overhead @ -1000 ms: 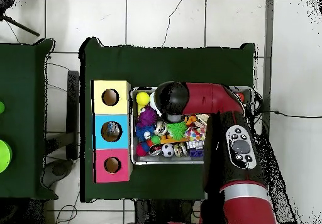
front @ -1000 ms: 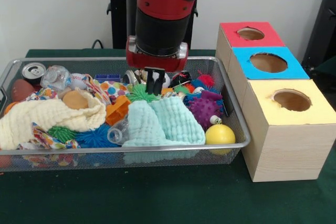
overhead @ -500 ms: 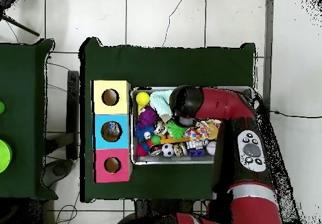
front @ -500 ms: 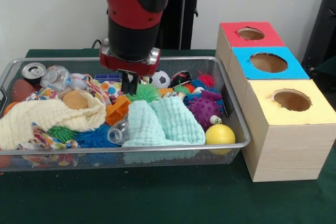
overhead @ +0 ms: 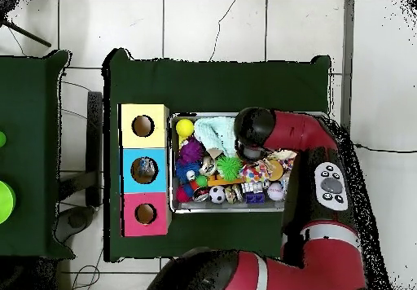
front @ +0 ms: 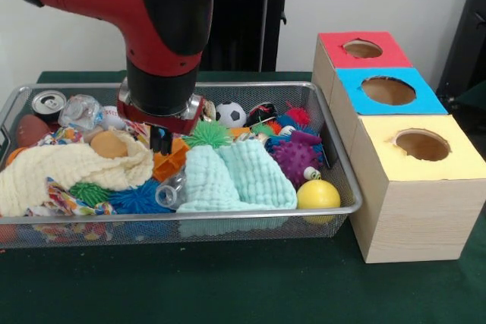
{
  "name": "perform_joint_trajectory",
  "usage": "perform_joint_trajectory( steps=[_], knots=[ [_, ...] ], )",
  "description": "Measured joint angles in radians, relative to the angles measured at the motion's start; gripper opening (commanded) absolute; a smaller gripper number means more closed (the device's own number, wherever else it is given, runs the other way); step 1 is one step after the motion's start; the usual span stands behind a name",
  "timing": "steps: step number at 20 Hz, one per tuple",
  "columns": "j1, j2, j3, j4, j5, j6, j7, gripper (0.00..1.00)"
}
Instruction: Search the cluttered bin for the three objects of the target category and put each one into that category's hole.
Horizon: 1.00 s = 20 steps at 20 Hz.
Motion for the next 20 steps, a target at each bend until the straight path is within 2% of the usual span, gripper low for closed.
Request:
perform_joint_trajectory(
  steps=[12, 20],
  knots=[
    [0.03, 0.017, 0.001, -0.019, 0.001, 0.004, 0.0, 0.0],
    [0.076, 0.031, 0.001, -0.08, 0.007, 0.102, 0.0, 0.0]
  ],
)
